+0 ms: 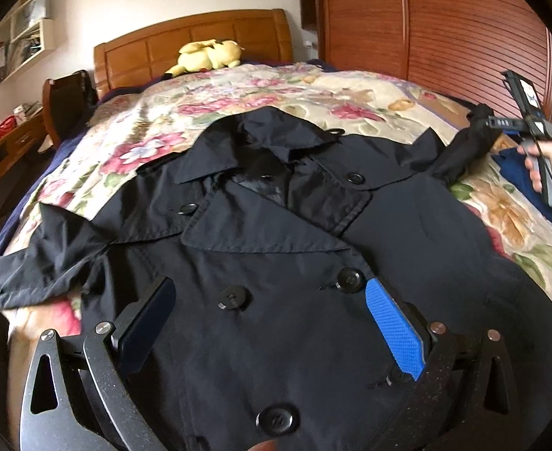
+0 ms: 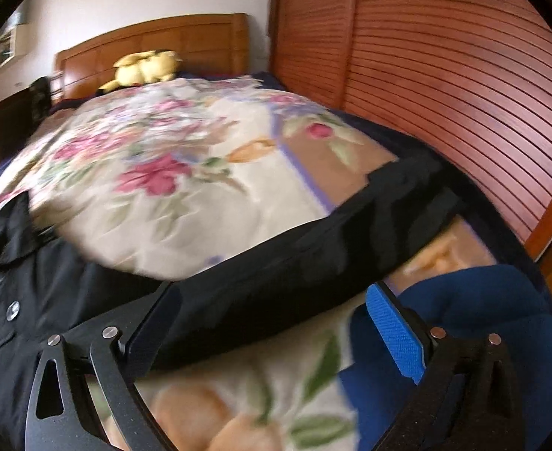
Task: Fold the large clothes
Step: 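Reach the right gripper to the coat sleeve cuff and close on it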
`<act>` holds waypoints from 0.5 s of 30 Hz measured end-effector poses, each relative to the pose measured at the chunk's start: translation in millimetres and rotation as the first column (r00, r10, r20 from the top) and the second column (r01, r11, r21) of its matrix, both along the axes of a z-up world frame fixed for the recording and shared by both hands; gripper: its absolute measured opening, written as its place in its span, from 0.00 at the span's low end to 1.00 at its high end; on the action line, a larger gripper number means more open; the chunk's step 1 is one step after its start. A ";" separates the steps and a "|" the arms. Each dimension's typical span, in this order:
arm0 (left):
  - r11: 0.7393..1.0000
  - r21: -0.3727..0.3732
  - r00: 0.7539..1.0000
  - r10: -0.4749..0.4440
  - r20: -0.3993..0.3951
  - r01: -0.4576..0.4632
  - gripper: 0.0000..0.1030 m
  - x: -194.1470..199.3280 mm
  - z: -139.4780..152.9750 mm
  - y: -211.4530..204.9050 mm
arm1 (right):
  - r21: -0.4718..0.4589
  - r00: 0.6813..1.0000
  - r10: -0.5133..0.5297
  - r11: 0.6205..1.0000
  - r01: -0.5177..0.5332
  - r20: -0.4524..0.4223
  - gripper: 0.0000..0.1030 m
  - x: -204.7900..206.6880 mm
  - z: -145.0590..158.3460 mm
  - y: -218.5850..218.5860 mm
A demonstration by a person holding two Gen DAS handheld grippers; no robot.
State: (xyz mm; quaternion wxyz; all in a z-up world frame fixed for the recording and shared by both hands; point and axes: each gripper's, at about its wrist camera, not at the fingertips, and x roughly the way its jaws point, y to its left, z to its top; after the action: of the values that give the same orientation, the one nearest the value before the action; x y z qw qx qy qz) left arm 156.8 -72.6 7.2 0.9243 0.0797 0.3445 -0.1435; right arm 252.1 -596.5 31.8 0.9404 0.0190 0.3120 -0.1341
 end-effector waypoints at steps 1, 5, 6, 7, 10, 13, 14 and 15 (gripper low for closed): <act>1.000 0.004 1.000 -0.009 -0.006 0.009 0.99 2.3 0.4 -3.1 | 0.007 1.000 -0.015 1.000 0.015 -0.005 0.96 3.1 1.7 -4.4; 0.999 0.025 0.999 -0.047 -0.001 0.047 0.99 8.8 4.8 -18.0 | 0.006 0.996 -0.080 0.997 0.081 -0.033 0.96 12.2 5.7 -17.9; 0.998 0.022 0.998 -0.056 0.002 0.056 0.99 9.7 5.3 -21.0 | 0.009 0.994 -0.096 0.995 0.097 -0.044 0.96 13.9 5.6 -21.2; 0.998 0.013 0.998 -0.066 -0.002 0.066 0.99 11.5 5.3 -24.0 | 0.019 0.992 -0.111 0.994 0.112 -0.053 0.96 15.3 4.9 -25.1; 0.997 -0.003 0.997 -0.083 -0.011 0.083 0.99 12.8 0.8 -28.9 | 0.056 0.986 -0.143 0.987 0.148 -0.083 0.96 22.9 0.0 -31.3; 0.996 0.004 0.996 -0.090 -0.019 0.090 0.99 13.2 -4.9 -31.6 | 0.095 0.981 -0.160 0.981 0.170 -0.111 0.95 27.0 -2.1 -31.7; 0.996 0.012 0.996 -0.088 -0.016 0.089 0.99 13.1 -5.9 -31.5 | 0.114 0.979 -0.163 0.978 0.177 -0.118 0.93 31.0 -3.8 -31.7; 0.996 0.018 0.996 -0.085 -0.012 0.085 0.99 13.0 -6.9 -31.1 | 0.126 0.979 -0.164 0.976 0.179 -0.121 0.92 33.3 -4.9 -29.9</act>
State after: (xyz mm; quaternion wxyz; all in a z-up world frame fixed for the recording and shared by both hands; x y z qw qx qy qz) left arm 169.8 -103.7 0.3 0.9148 0.1018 0.3471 -0.1799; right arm 285.4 -626.5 26.9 0.9032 0.1023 0.3690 -0.1939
